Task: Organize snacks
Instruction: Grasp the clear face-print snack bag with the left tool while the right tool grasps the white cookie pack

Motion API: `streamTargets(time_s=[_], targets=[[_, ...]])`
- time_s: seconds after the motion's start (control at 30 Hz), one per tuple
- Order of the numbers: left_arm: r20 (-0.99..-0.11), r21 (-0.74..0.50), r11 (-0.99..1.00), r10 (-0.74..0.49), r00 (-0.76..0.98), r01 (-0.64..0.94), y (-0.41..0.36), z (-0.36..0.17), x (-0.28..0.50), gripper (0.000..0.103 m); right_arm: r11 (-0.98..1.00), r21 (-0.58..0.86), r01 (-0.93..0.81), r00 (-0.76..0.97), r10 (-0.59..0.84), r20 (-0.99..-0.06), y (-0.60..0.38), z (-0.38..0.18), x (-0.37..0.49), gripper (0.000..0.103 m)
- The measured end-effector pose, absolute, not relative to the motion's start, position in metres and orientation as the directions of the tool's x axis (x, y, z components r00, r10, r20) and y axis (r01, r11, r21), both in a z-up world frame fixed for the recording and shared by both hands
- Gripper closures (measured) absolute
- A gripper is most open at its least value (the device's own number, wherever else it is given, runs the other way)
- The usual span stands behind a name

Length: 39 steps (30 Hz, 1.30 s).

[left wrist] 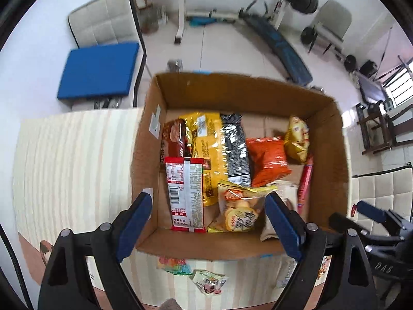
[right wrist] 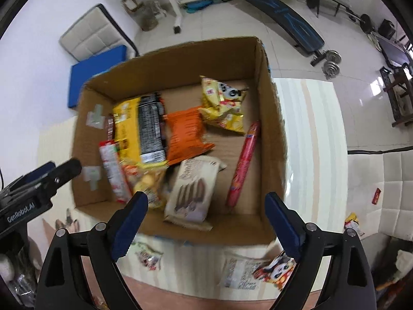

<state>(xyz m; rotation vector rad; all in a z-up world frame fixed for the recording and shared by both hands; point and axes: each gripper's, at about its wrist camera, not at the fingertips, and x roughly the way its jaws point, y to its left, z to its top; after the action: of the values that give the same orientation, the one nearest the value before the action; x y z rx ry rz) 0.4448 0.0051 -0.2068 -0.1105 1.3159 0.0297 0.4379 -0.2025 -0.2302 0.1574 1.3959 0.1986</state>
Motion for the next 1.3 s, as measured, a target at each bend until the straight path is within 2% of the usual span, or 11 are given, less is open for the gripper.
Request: streamTargets(time_s=[0.13, 0.27, 0.57, 0.87, 1.3], targets=[[-0.949, -0.052, 0.996, -0.027, 0.315, -0.07, -0.002, -0.187, 0.404, 0.013, 0.96, 0.277, -0.042, 0.181, 0.28, -0.943, -0.205, -0.219, 0.397, 0.009], [-0.954, -0.043, 0.996, -0.018, 0.299, -0.078, -0.001, -0.195, 0.357, 0.013, 0.956, 0.295, 0.001, 0.158, 0.291, -0.944, -0.219, -0.236, 0.347, 0.009], [-0.996, -0.012, 0.995, -0.002, 0.092, -0.099, 0.005, -0.283, 0.288, 0.014, 0.951, 0.266, 0.159, 0.047, 0.262, -0.964, -0.265, -0.316, 0.275, 0.009], [-0.999, -0.039, 0.992, -0.043, -0.031, -0.123, 0.001, -0.351, 0.289, 0.014, 0.943, 0.226, 0.246, -0.007, 0.235, -0.972, -0.28, -0.367, 0.269, 0.009], [-0.992, -0.018, 0.996, -0.029, -0.122, -0.09, -0.011, -0.398, 0.302, 0.014, 0.947, 0.152, 0.281, -0.035, 0.169, -0.985, -0.263, -0.406, 0.289, 0.01]])
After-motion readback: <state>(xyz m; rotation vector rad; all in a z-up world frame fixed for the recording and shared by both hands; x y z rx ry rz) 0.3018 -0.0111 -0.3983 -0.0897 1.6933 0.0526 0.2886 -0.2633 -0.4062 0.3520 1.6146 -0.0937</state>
